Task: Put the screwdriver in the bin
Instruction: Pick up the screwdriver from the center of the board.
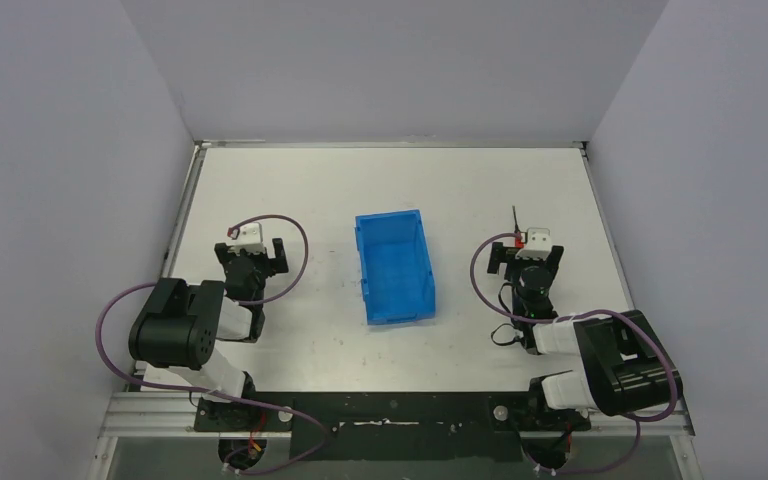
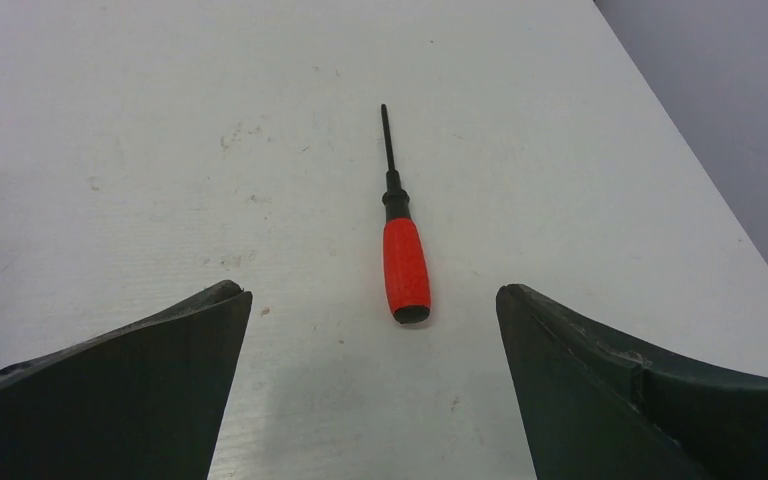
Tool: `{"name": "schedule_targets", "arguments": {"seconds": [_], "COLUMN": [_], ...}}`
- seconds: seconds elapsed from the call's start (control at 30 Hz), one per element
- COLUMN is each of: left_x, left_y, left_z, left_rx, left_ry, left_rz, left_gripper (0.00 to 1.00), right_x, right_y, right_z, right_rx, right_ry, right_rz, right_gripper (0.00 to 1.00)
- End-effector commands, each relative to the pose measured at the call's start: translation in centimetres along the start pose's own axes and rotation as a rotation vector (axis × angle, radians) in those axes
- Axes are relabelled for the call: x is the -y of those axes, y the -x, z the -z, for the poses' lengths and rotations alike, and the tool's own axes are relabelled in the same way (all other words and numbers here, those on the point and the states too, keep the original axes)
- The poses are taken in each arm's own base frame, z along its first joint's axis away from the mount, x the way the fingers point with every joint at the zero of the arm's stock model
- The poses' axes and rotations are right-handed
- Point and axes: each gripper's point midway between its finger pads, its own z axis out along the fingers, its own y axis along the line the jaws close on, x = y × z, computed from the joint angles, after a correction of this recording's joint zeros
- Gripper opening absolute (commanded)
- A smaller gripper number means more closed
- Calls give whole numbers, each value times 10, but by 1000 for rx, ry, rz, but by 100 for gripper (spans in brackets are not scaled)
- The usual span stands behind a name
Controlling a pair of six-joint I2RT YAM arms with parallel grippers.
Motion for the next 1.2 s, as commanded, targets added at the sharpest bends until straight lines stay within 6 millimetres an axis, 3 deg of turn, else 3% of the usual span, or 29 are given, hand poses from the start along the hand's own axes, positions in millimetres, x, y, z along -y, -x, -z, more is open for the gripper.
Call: {"name": "schedule_targets", "arguments": {"seconds": [0.0, 0.33, 0.7, 0.97, 1.17], "left_x": [-1, -1, 0, -1, 0], "left_y": [13, 13, 13, 13, 12], "left_z": [-6, -6, -6, -6, -6], "left_rx": [40, 41, 41, 41, 40], "left_ry": [8, 8, 7, 8, 7], "left_rz": [21, 21, 21, 21, 21], "left_gripper": [97, 97, 97, 97, 97], "right_x": [-4, -6, -20, -20, -19], "right_y": [18, 18, 22, 10, 24], "right_z": [-2, -1, 6, -12, -7], "right_rx": [64, 66, 98, -9, 17], "right_ry": [24, 33, 138, 102, 109], "right_rz": [-18, -18, 24, 31, 34], "right_gripper": [100, 100, 100, 100, 100]}}
